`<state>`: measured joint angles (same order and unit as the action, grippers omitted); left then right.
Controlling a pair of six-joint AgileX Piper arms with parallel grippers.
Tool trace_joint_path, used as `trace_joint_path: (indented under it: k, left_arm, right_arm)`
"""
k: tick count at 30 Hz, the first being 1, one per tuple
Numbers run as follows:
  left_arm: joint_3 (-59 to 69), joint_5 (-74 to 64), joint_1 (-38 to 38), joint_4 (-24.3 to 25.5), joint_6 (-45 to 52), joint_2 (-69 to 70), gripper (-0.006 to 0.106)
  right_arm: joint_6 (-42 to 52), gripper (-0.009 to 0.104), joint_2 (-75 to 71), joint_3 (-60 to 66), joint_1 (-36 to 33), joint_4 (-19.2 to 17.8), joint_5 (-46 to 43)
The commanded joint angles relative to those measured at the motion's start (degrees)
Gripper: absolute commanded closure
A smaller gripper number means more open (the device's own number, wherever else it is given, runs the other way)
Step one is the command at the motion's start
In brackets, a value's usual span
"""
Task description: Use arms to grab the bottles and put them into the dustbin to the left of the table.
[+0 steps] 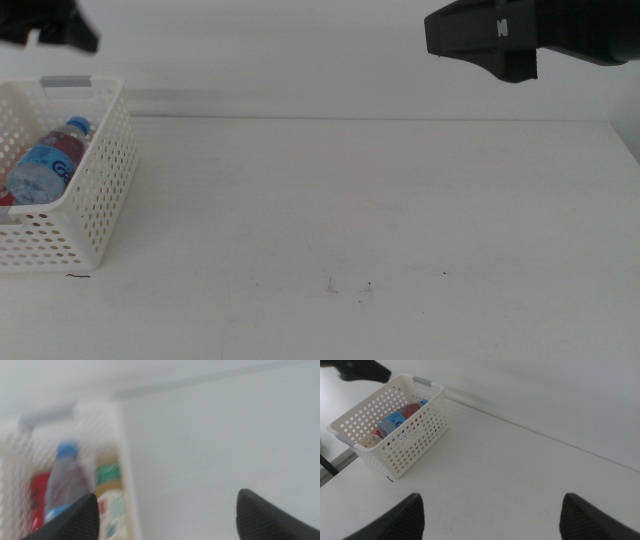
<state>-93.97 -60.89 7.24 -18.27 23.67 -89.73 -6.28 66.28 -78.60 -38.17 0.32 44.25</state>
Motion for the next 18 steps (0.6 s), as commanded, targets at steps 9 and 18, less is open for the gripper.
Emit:
trace_joint_path:
  k: [9, 18]
  left_arm:
    - [10.7, 8.9, -15.0, -1.1, -7.6, 21.4, 0.007]
    - [23.5, 18.0, -20.2, 14.2, -25.6, 35.6, 0.007]
  right_arm:
    - [0.1, 0.013, -0.2, -0.2, 0.0, -0.3, -0.7]
    - [0.1, 0.013, -0.2, -0.2, 0.0, -0.3, -0.7]
